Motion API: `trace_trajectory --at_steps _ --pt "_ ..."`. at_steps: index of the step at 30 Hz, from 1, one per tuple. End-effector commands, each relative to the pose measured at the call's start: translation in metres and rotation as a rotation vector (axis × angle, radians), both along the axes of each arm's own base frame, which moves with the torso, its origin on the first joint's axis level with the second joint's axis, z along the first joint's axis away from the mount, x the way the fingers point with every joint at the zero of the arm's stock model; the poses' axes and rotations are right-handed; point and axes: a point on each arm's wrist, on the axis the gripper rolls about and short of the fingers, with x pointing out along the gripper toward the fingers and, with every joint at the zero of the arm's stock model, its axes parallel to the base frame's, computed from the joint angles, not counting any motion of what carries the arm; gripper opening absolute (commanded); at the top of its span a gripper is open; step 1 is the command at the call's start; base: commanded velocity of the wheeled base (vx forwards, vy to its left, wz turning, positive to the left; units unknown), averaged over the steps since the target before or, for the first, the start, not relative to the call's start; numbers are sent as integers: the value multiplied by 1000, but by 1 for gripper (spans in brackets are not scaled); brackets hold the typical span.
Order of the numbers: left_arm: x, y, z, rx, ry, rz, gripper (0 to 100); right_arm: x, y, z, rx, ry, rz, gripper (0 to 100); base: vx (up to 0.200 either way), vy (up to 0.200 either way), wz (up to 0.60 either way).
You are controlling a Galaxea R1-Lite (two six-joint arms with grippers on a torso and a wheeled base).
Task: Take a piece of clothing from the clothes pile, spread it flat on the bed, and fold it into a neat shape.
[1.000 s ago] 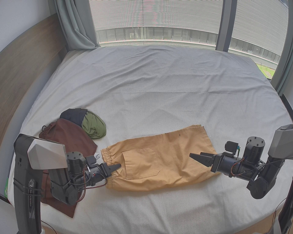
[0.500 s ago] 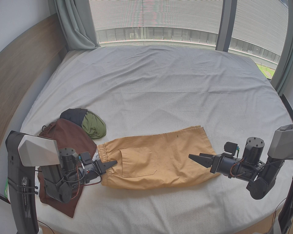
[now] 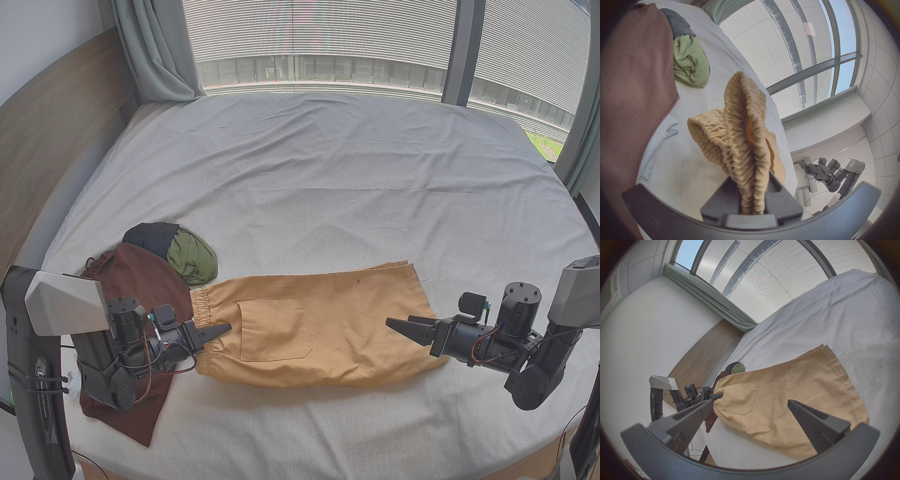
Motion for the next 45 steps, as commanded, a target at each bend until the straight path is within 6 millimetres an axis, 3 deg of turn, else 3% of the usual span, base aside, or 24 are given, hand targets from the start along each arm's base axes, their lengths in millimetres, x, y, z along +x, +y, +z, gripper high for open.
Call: trace_trajectory --at_steps 1,25,36,45 --pt "1 6 4 -4 -10 13 0 0 0 0 0 1 0 100 0 0 0" --pt "-3 43 18 -53 -32 -44 0 -1 1 -3 -6 9 4 100 0 0 0" --pt "-6 41 22 -53 -35 -49 0 -2 5 -9 -14 31 15 100 0 0 0" --pt "-10 11 46 -55 -102 -110 0 -3 7 -10 -15 33 24 100 0 0 0"
